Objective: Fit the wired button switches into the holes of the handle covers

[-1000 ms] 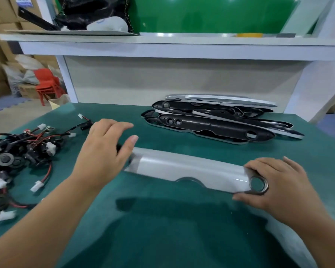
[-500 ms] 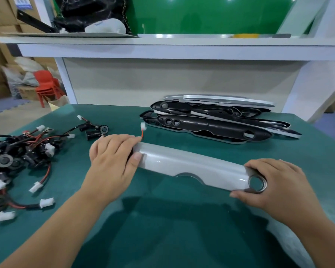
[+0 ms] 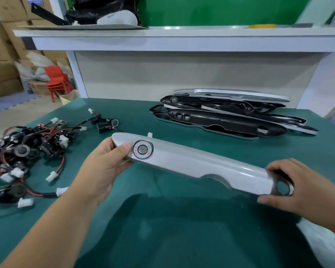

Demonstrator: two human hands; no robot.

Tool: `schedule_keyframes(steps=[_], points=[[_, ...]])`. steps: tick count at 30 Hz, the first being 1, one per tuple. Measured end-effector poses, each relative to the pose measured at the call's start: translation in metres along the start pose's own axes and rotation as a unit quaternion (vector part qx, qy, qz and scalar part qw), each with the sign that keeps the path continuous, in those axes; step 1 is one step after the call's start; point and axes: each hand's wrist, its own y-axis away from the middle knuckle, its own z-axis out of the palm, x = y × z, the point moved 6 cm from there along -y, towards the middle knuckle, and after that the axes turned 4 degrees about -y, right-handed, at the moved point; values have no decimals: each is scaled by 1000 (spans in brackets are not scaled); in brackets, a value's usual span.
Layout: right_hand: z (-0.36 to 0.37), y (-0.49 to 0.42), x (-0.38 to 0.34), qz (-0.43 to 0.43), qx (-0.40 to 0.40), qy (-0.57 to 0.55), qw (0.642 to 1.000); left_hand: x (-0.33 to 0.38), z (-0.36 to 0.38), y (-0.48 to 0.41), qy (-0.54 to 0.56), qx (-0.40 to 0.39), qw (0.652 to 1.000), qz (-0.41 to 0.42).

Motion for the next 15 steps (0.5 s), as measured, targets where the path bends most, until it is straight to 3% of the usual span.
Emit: schedule_keyframes(steps=[4,11,15], points=[[22,-2,-26,-67,-25,-19,997,-5,22,9,-47,-10,999,-2],[52,-8,-129,-249,52,-27,967,-15,53,21,-72,-57,996,17],[63,-18,-151,-260,69,-35,962,-13,51,21,-68,-46,996,20]])
